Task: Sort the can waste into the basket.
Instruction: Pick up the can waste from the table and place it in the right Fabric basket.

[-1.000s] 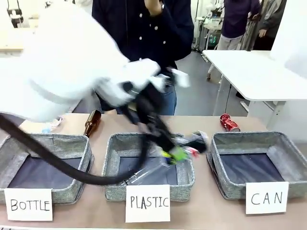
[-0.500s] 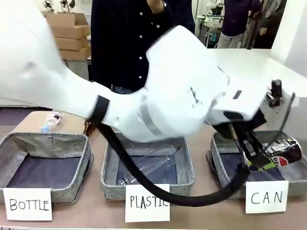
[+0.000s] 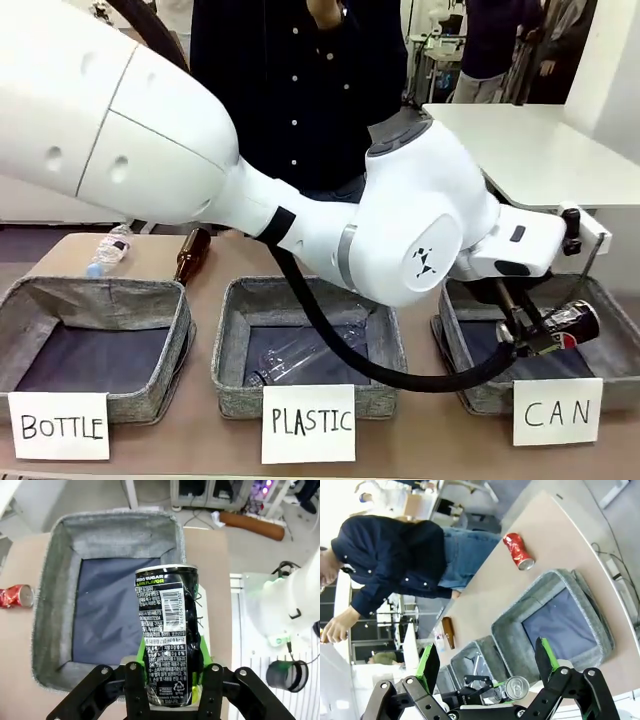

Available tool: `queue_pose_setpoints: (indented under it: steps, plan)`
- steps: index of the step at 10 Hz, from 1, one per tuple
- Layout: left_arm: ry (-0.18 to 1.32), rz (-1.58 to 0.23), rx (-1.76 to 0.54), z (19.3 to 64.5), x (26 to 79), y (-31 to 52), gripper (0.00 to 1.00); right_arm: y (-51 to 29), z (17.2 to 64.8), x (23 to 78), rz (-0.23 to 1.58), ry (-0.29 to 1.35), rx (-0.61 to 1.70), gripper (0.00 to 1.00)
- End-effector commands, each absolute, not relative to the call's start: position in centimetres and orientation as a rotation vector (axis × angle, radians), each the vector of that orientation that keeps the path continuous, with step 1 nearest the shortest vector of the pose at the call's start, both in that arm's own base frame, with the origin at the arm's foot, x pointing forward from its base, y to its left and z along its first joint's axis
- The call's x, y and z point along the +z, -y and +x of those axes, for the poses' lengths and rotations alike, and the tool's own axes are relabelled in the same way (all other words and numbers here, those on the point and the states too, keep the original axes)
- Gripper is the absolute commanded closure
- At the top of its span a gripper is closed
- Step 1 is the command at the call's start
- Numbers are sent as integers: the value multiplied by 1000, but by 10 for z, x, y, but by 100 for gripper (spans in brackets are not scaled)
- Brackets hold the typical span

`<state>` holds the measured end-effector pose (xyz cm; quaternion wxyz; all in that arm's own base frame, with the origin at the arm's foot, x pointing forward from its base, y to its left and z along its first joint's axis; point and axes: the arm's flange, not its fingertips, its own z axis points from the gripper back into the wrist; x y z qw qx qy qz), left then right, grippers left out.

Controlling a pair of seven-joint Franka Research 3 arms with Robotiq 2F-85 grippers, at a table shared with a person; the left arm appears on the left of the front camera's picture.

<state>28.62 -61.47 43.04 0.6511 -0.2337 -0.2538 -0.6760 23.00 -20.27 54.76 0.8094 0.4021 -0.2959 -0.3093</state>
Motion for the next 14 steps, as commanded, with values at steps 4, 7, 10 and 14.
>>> queue_pose_setpoints:
  steps: [4,7,10,14]
  plan:
    - [555,-496,-1514,297,439,628,0,202,230,548,854,633,-687,0]
    - [527,-487,-1484,306,445,608,0,202,230,548,854,633,-687,0]
    - [84,-564,-1341,337,464,527,0,190,246,545,835,566,-616,0]
    - [31,-785,-963,342,466,336,0,88,307,553,856,346,-272,0]
